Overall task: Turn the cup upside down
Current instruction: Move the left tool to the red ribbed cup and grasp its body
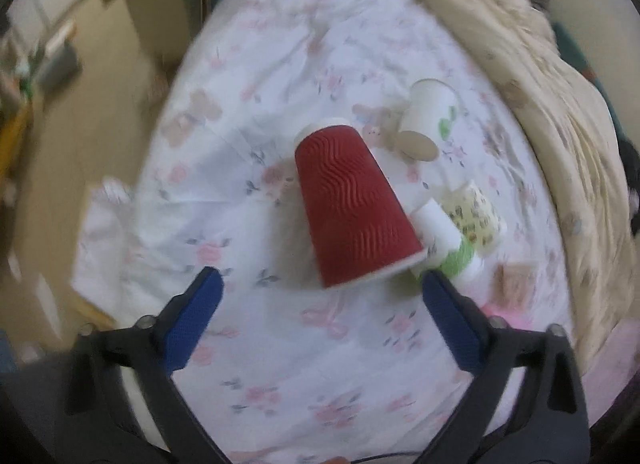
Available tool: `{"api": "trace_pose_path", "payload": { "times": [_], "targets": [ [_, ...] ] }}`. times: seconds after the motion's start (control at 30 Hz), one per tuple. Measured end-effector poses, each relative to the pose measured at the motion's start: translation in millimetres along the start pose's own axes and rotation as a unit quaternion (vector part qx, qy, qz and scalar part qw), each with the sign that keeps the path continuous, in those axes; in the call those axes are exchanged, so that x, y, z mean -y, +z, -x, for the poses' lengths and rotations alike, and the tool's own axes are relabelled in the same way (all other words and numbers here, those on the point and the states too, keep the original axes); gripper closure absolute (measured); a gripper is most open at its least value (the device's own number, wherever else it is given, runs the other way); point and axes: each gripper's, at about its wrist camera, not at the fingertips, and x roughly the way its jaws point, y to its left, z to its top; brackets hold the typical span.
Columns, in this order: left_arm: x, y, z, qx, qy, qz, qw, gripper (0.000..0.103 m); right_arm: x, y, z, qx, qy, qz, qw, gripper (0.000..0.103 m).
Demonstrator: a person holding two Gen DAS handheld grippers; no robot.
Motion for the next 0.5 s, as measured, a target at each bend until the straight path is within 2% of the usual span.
{"api": "trace_pose_path", "payload": {
  "times": [0.23, 0.4, 0.5],
  "targets": [
    [5.3, 26.6, -56.6, -0.08, -0.024, 0.063, 0.9945, 0.008, 14.9, 7.0, -10.7, -0.018, 0.003, -0.031, 0.999, 0.002],
    [18.2, 27.3, -75.7, -0.097, -0.026, 0.052, 0.9935, 0.016, 25.6, 6.6, -10.4, -0.02, 0.009, -0.058, 0.998, 0.002],
    [23.4, 27.9, -81.5, -0.103, -0.037, 0.053, 0.9926, 0.025, 26.3, 7.2, -7.8, -0.015, 0.011, -0.061, 0.998, 0.002]
  ]
}}
